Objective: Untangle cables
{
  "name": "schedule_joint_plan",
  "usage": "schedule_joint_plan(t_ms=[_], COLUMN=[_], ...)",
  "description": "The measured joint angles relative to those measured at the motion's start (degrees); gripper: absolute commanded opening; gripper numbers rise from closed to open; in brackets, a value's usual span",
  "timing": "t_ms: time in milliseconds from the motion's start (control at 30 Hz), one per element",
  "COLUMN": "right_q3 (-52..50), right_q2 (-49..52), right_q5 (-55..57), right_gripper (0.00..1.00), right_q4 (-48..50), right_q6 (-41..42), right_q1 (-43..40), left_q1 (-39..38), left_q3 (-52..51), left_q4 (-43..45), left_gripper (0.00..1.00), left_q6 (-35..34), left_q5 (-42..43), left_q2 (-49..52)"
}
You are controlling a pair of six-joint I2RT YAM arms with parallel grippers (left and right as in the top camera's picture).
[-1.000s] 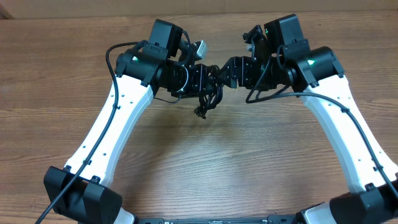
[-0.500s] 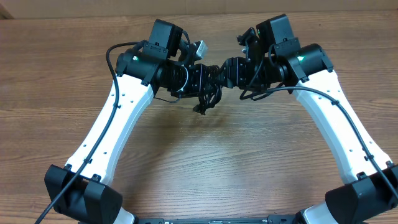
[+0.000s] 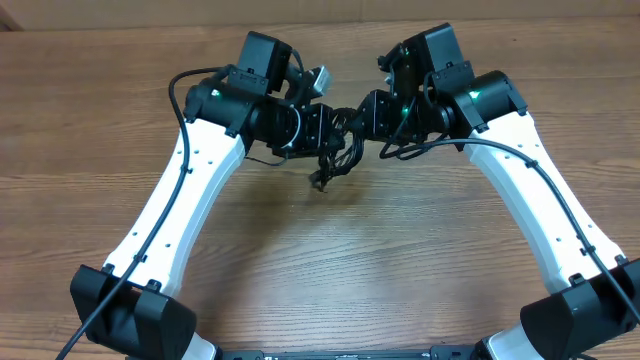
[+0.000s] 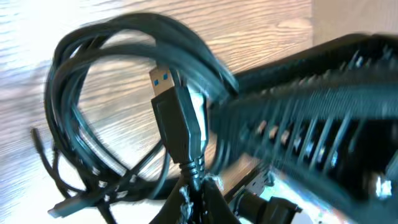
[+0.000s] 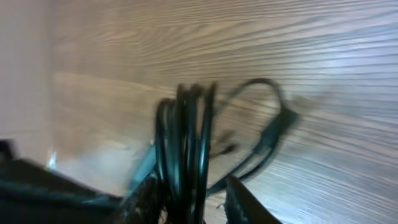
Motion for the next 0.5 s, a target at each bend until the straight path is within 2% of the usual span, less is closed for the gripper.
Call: schedule_joint_plan(t_ms=[133,300,367,500], right_q3=[0.0,0.0,0.0,0.0], right_q2=[0.09,0.11,0.11,0.11], right_q5=[4.46,6.69,7.19,7.32], right_gripper=[0.16,0.13,0.16,0.31], right_q4=[-1.27,-1.4,-1.42,-1.88], right_q6=[1.33,2.23,2.43,2.1], right_q1=[-1.79,-4.02,-4.35,-4.37], left_q1=[2.01,3.19,3.17,3.17], left_q3=[2.43,3.58,3.58,3.74], left_q4=[-3.8,-4.48,-4.48,-3.3], left_gripper=[0.04,0.04,0.04,0.04], left_q6=[1.18,2.64,3.04,3.74], left_q5=[-2.58,-4.92,-5.29,-5.07], left_q2=[-0.04,-1.62,-3.26,-6.93])
